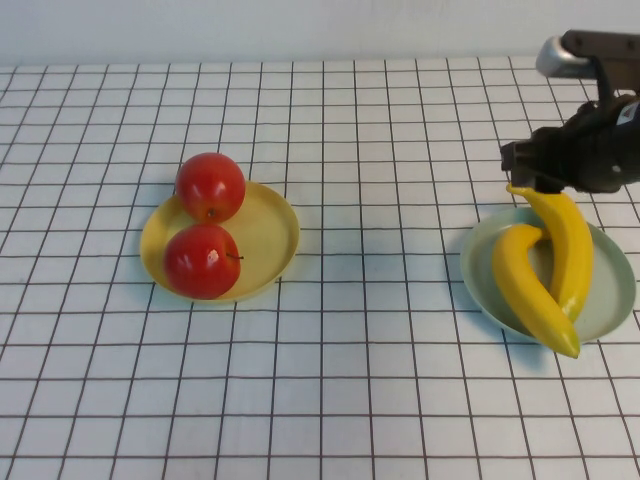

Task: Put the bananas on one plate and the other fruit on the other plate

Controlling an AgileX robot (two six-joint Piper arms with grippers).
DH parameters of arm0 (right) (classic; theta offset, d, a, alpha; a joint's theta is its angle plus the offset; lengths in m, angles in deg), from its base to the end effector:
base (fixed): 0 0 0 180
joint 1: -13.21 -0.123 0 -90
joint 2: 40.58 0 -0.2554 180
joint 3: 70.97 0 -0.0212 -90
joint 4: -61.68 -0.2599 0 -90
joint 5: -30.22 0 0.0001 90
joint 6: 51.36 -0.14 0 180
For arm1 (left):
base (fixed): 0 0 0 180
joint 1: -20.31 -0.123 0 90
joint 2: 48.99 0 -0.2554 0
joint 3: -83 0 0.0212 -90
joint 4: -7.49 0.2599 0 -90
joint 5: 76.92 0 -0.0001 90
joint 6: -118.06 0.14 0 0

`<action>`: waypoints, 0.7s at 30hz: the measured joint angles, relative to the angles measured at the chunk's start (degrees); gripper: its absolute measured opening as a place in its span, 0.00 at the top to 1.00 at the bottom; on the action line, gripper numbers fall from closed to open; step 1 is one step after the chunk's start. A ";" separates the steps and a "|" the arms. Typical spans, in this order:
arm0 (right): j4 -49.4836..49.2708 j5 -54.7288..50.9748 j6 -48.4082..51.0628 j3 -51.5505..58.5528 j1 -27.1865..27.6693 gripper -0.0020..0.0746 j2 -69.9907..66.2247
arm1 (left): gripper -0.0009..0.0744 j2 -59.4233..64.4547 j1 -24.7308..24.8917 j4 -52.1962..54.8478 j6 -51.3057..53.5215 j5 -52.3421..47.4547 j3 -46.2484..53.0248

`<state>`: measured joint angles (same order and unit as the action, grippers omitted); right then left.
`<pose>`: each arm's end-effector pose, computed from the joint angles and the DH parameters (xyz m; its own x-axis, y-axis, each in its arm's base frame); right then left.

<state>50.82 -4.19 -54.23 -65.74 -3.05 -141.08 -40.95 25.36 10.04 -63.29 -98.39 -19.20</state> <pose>0.3726 0.1242 0.2179 -0.7869 -0.0166 -0.6168 -0.1868 0.9591 0.2125 0.1381 -0.0099 0.1570 -0.2947 0.0440 -0.9546 0.0778 0.9967 0.0219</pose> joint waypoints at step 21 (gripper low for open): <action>8.42 14.11 0.00 36.28 -5.68 0.99 51.65 | 0.99 0.00 0.00 0.00 0.00 0.00 0.00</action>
<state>59.24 9.92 -54.23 -29.46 -8.73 -89.43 -40.95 25.36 10.04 -63.29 -98.39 -19.20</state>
